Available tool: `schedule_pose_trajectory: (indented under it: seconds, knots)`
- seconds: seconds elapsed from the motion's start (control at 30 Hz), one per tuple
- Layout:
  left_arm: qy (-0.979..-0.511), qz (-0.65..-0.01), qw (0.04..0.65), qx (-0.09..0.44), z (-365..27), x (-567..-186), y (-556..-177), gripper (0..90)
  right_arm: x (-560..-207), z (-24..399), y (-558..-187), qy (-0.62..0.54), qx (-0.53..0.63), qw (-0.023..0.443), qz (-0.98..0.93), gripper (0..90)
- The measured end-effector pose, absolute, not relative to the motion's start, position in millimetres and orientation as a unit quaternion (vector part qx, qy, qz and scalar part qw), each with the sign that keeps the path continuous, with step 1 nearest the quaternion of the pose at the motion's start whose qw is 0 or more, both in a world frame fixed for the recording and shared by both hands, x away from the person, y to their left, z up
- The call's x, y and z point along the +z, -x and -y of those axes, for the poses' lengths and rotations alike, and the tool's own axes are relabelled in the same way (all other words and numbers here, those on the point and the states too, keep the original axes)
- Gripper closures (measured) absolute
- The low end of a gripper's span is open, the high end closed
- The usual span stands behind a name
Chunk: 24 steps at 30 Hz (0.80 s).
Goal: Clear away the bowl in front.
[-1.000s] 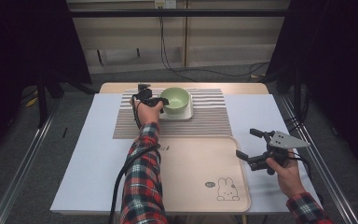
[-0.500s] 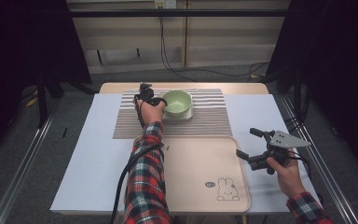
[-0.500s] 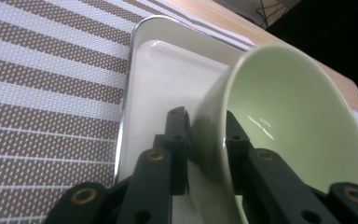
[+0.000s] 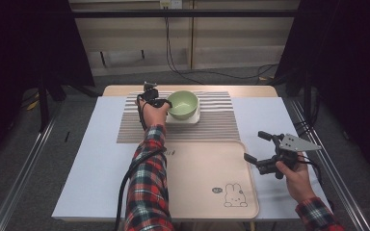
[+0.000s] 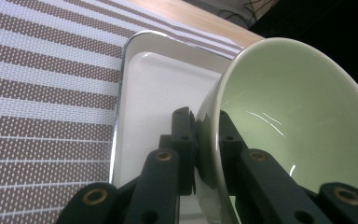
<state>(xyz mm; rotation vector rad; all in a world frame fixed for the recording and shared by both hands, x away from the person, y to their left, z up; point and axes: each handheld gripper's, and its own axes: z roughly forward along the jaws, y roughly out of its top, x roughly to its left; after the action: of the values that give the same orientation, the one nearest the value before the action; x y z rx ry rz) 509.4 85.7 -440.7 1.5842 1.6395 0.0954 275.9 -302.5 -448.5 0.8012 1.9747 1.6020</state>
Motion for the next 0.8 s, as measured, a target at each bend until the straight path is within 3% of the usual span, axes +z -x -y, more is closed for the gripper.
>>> schedule_pose_trajectory:
  seconds: [0.8]
  knots:
    - [-0.653, -0.631, 0.417, 0.028, -117.8, -415.6, -468.7, 82.0, -449.8, 301.0, -275.5, -0.292, 0.581, 0.235, -0.723, 0.0]
